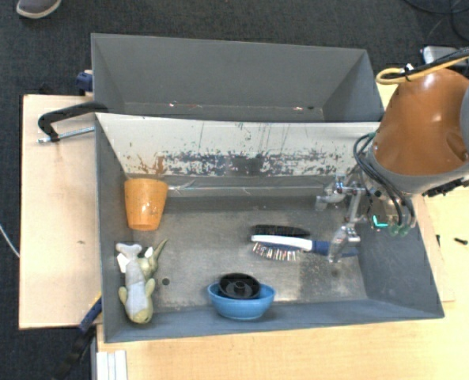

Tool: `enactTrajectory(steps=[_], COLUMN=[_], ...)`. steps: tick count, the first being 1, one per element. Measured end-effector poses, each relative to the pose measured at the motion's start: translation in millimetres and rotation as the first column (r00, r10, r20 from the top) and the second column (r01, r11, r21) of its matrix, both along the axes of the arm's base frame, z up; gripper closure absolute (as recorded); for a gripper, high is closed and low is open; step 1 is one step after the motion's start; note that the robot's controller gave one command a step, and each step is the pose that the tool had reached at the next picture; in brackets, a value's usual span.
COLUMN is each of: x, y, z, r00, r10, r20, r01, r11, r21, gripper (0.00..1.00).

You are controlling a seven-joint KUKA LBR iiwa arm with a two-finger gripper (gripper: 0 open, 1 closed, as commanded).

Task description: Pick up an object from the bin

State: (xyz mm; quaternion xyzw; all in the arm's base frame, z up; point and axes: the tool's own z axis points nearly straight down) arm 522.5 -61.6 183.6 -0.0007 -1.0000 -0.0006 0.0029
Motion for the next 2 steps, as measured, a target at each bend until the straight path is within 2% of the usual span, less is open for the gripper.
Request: enactTrajectory(steps=[1,2], x=[25.5,17.3], y=[51,41], z=[-113,-81], r00=[0.986,0.985], r10=[-0.165,-0.172], r20=[0.008,0.013], r01=[0.165,0.172], r11=[0.986,0.985], r21=[0.001,0.001], gripper=[0.0,0.0])
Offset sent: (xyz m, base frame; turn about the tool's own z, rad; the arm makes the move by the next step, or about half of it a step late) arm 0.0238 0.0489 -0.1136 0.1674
